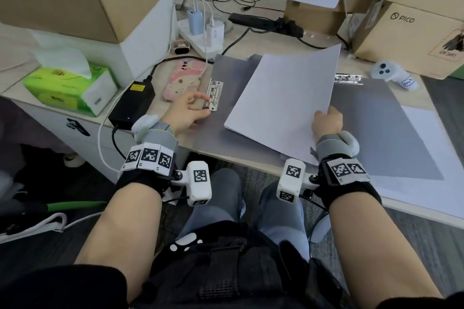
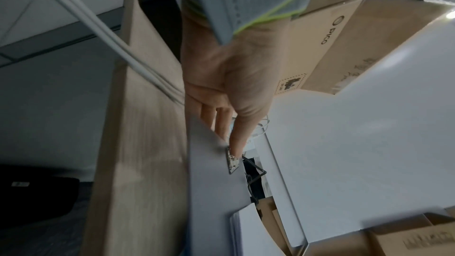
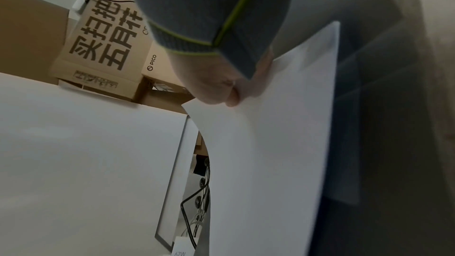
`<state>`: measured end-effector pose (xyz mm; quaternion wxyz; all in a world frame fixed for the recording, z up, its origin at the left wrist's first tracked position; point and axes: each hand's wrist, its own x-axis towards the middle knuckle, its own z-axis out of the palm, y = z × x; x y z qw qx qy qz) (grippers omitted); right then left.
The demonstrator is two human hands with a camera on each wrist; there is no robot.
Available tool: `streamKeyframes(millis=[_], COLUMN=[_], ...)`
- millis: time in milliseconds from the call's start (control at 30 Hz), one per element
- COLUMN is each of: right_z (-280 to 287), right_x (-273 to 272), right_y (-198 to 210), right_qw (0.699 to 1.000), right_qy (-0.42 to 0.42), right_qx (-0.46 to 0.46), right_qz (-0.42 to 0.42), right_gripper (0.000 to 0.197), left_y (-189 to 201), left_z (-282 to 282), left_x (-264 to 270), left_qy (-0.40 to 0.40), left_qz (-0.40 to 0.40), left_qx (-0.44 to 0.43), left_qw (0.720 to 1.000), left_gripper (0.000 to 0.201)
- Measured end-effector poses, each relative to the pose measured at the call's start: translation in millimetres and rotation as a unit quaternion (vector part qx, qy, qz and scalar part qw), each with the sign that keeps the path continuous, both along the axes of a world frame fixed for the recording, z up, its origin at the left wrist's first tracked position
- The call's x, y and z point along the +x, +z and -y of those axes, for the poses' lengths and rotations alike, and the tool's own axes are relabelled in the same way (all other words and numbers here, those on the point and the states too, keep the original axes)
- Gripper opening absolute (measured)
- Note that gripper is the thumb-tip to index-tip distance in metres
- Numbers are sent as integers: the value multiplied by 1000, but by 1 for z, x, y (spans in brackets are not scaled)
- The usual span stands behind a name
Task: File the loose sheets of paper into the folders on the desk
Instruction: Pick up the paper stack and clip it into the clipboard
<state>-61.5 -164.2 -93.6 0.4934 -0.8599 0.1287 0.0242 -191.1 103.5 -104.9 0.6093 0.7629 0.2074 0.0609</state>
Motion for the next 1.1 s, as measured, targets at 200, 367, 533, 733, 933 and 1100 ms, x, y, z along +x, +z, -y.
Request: streamKeyframes(millis=[200, 367, 533, 733, 933, 1100], right_z=[-1, -4, -13, -25, -25, -24], right_x=[10, 15, 18, 18, 20, 20], right_y=[-9, -9, -12, -13, -16, -12], right_qw=[999, 998, 995, 993, 993, 993], right_qy=[16, 36, 68, 93, 88, 93], right_qx=[7, 6, -5, -3, 3, 14], right_qz=[-27, -56, -69, -70, -74, -70], right_gripper=[22, 27, 28, 19, 21, 23], left_y=[8, 11, 8, 7, 29, 40], left_z=[-9, -16, -15, -15, -12, -6], left_x=[24, 32, 36, 40, 28, 28], left_qy=[31, -75, -65, -52, -85, -91], left_qz=[-49, -171, -211, -237, -208, -231], left_qx=[0, -69, -119, -99, -155, -103], left_qw=[998, 980, 968, 965, 962, 963], left_gripper=[27, 21, 22, 10, 29, 55])
